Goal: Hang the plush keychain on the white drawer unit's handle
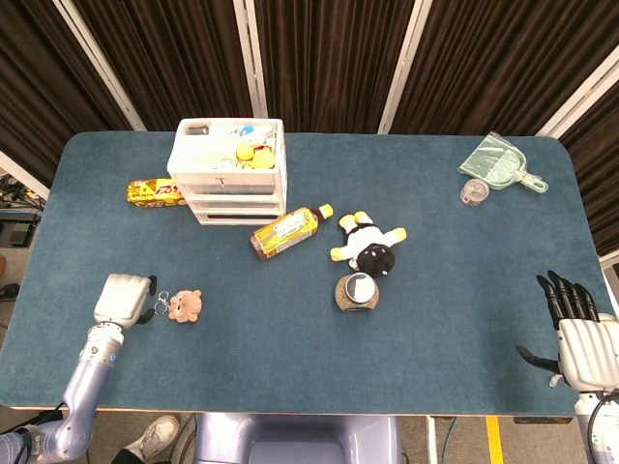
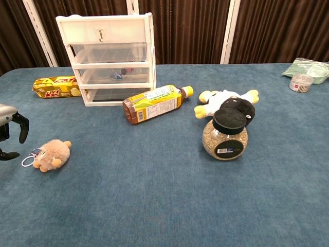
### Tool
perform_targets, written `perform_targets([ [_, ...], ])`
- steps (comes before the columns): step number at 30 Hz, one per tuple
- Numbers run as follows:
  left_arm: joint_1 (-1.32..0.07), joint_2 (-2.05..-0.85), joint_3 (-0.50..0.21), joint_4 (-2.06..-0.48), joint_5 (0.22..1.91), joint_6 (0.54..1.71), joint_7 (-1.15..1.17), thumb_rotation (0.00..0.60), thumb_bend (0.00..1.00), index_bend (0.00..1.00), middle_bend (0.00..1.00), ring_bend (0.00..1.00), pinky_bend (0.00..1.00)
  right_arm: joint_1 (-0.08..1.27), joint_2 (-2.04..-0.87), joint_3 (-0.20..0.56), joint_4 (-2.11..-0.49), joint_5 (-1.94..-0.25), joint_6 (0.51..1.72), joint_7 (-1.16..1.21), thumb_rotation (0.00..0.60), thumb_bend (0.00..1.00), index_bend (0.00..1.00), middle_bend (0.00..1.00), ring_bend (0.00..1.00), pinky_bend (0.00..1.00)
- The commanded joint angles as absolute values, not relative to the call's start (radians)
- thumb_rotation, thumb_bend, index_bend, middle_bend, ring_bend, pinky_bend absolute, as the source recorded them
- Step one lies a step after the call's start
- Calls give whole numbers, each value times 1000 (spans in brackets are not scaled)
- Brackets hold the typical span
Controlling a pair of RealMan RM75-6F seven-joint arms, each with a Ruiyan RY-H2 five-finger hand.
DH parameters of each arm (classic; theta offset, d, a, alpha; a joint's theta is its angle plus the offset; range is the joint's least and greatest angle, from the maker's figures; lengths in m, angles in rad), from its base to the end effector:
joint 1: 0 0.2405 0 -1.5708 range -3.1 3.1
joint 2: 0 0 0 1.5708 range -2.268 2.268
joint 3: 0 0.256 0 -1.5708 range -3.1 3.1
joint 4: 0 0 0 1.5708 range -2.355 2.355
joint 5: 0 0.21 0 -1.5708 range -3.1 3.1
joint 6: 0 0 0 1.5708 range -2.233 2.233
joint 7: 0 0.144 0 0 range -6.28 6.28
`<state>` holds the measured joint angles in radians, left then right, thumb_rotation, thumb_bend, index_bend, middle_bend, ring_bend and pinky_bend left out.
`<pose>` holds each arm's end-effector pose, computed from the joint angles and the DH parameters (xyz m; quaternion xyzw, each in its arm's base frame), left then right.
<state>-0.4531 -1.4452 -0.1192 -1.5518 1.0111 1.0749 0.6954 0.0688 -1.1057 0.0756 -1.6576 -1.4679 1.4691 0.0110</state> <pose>-0.2615 0.2825 0.0213 -0.7226 -0.3661 -0.1977 0.5520 -0.3086 -0.1807 0.1622 0.5719 -0.4095 0.3962 0.5901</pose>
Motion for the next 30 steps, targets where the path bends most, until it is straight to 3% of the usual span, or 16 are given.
perform_targets([
  [1, -461, -1460, -113, -1533, 1003, 1072, 699, 600, 293, 504, 1000, 882, 754, 69, -1105, 76, -1658, -1467, 1469, 11, 600, 20, 0, 0, 0, 0],
  [30, -528, -1564, -89, -1379, 948, 1029, 704, 600, 325, 512, 1000, 877, 753, 67, -1104, 78, -1660, -1467, 1473, 16, 600, 21, 0, 0, 0, 0],
])
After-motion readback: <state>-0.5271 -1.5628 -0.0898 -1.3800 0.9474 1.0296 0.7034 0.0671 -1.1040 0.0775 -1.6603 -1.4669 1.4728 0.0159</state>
